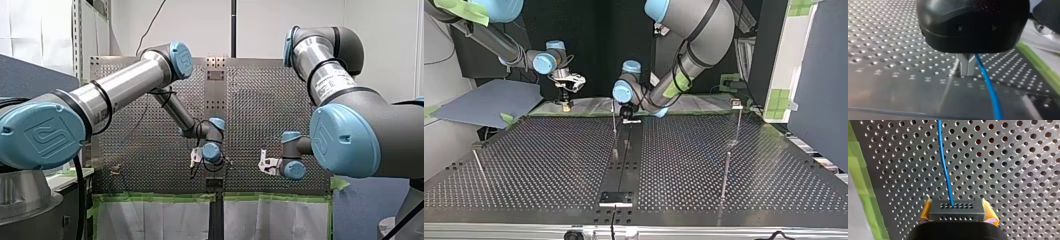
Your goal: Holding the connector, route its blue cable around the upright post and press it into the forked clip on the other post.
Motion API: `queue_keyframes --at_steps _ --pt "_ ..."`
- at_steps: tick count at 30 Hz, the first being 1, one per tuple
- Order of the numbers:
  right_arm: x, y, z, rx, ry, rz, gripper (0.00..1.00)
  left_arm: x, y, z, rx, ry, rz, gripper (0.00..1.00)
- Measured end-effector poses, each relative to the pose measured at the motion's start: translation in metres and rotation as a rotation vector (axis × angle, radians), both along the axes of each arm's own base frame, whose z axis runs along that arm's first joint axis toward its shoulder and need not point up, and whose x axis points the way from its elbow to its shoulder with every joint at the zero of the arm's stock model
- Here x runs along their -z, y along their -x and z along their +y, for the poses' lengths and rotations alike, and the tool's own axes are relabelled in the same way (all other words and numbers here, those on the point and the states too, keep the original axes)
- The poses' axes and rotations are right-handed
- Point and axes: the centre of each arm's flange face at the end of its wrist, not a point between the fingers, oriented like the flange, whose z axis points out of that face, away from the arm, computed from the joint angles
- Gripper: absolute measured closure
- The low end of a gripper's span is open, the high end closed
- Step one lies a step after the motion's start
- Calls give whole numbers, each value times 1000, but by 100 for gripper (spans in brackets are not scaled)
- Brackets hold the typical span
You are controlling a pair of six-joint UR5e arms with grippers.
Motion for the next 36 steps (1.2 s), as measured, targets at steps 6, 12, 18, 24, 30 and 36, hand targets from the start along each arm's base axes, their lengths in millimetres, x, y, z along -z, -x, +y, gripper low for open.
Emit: queue_keyframes --at_steps 6,12,18,24,30,36 --pt "1 0 1 0 -10 9 100 -4 -3 -1 1 -7 -2 99" --pt "1 0 1 1 -11 11 100 -4 -2 -1 1 -14 6 93" --pt "1 1 1 1 -11 11 100 -4 -2 -1 3 -18 9 41" --pt "1 1 1 1 -11 11 100 -3 0 0 6 -37 21 5" --pt "1 1 1 0 -12 11 100 -2 4 6 -4 -78 53 0" --pt "1 1 2 0 -14 12 100 -1 17 11 -24 -146 90 0"
